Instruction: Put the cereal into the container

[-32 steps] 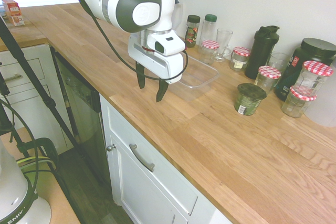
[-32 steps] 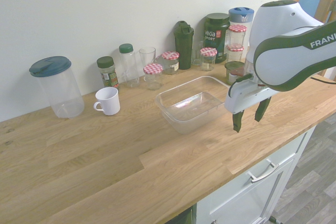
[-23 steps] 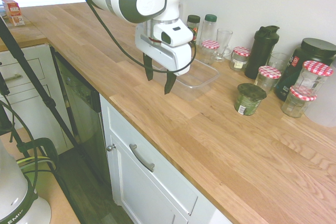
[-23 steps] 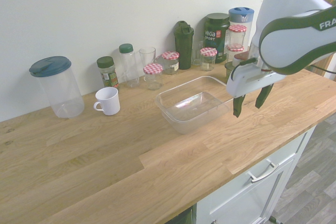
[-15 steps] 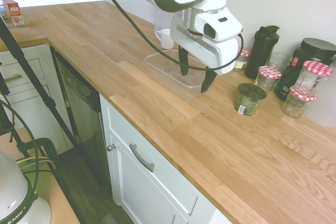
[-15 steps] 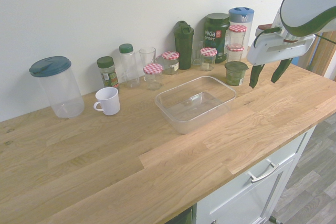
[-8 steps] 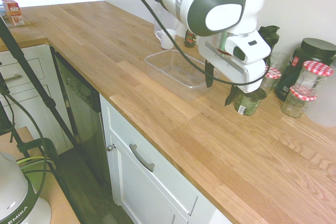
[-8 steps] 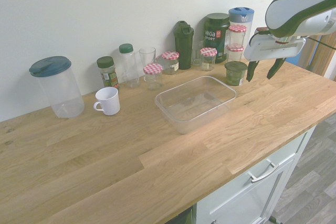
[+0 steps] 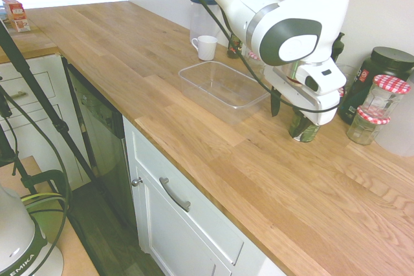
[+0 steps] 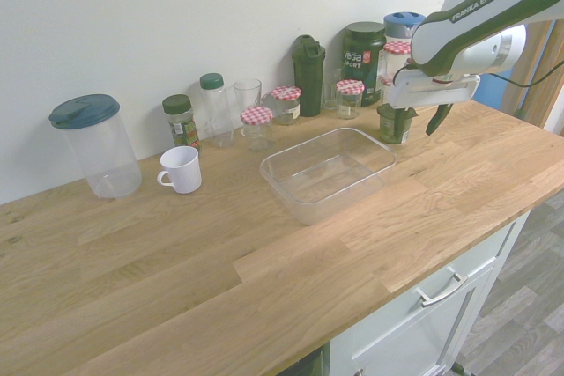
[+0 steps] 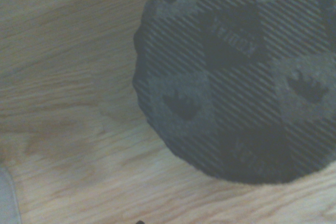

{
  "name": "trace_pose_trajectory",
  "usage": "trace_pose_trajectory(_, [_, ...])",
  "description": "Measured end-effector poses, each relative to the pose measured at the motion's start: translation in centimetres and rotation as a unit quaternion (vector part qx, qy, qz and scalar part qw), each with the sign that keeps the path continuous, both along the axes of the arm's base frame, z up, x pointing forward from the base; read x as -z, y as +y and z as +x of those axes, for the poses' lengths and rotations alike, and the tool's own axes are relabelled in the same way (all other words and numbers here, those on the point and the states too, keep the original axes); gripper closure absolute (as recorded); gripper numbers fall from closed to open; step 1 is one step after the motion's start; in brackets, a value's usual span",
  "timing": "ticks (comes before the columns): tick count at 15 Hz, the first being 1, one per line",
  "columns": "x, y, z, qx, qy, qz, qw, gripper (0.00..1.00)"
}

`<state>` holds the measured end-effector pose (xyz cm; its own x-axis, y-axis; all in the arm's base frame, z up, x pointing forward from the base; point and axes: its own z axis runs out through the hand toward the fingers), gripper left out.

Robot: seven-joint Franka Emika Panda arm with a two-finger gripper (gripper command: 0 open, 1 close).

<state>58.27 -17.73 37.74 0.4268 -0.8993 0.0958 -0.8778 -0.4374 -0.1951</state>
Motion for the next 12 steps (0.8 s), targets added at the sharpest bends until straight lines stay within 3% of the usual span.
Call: trace_pose_trajectory(12, [2.4,-1.9,5.0,0.035,-0.003,-0.008,0.999,0.00])
